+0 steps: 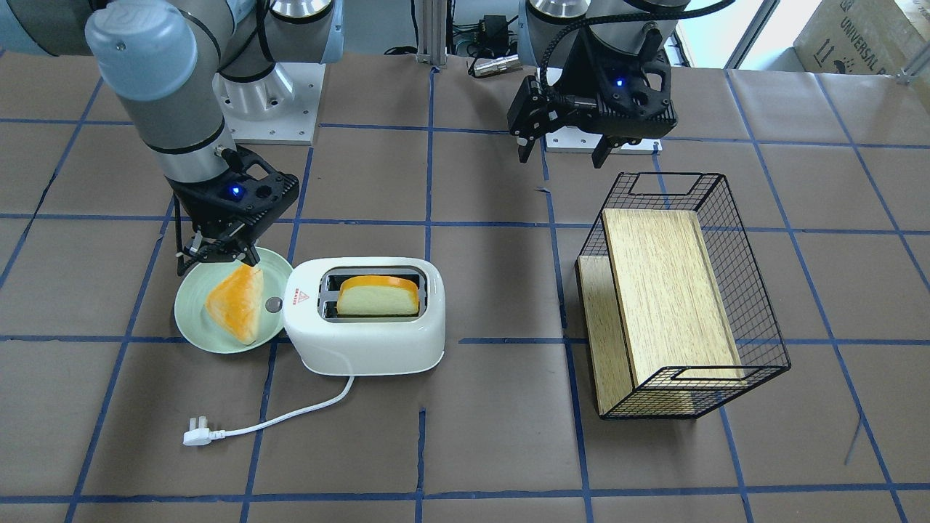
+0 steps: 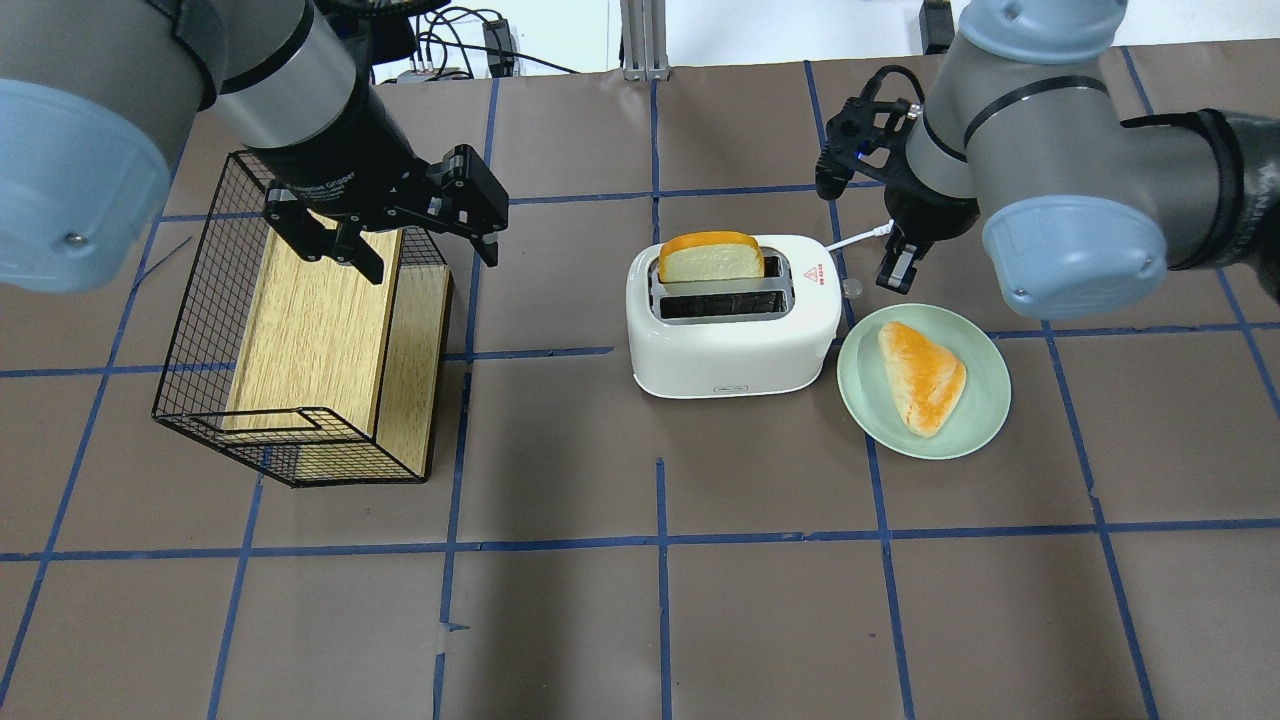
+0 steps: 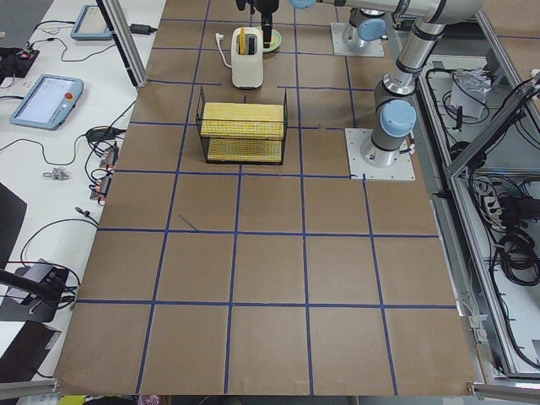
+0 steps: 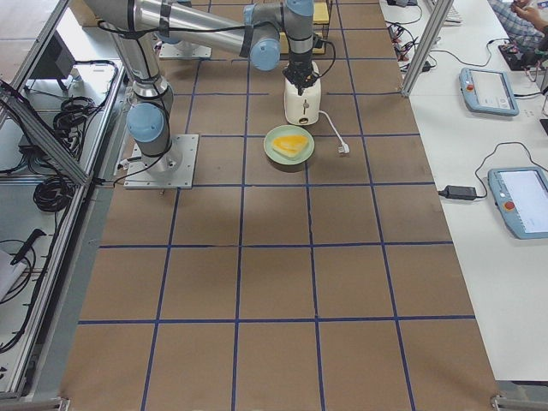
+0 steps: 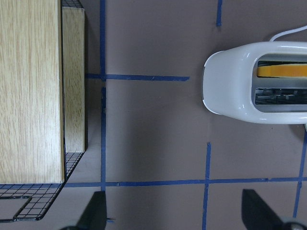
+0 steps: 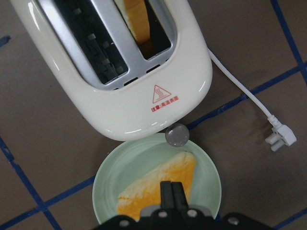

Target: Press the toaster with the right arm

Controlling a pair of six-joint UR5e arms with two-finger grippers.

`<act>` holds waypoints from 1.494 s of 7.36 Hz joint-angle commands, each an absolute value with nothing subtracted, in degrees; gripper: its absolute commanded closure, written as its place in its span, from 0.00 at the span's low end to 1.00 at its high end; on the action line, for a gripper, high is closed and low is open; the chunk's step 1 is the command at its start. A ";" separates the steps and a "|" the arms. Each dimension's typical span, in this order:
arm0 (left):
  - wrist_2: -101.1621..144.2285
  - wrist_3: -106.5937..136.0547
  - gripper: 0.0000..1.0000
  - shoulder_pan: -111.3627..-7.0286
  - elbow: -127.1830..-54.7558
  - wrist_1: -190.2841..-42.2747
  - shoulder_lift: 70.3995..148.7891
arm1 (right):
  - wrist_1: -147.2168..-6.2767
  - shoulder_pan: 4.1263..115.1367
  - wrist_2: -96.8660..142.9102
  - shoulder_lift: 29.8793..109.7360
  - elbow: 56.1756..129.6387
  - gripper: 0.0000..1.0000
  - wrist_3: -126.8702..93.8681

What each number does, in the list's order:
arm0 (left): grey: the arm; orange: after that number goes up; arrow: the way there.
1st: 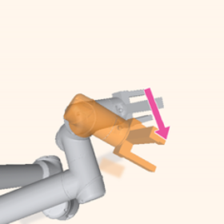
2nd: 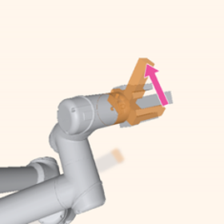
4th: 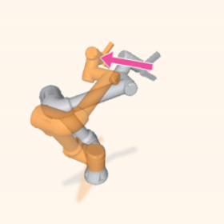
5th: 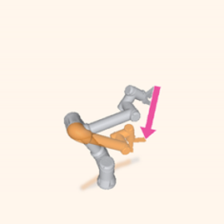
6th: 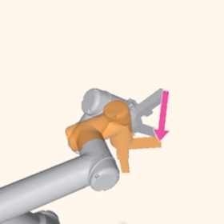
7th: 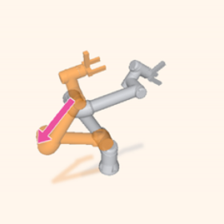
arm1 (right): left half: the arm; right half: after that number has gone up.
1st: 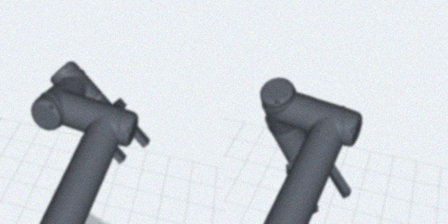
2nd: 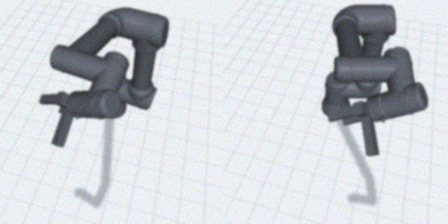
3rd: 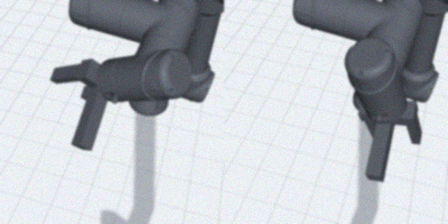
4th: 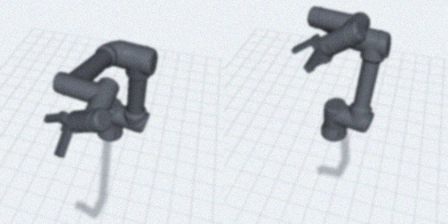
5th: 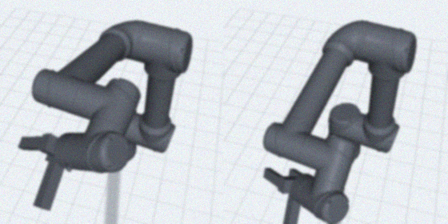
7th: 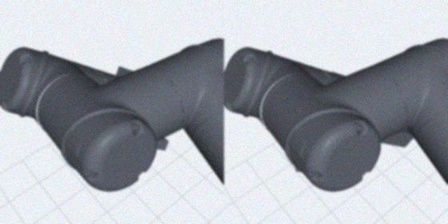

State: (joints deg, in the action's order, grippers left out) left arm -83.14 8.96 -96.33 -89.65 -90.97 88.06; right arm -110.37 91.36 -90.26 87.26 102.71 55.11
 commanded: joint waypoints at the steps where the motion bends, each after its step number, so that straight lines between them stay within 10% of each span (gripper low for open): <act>1: -83.14 8.96 0.00 -96.33 -89.65 -90.97 88.07 | -99.64 91.49 -90.00 89.21 97.15 0.94 33.50; 8: -83.14 8.96 0.00 -96.33 -89.65 -90.97 88.07 | -82.53 91.49 -89.21 87.89 84.29 0.82 3.96; 11: -83.14 8.96 0.00 -96.33 -89.65 -90.97 88.07 | -82.97 91.49 -89.12 87.98 86.75 0.22 3.87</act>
State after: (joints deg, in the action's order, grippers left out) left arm -83.15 8.96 -96.33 -89.64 -90.97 88.07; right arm -82.84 91.50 -89.18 88.00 86.22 4.16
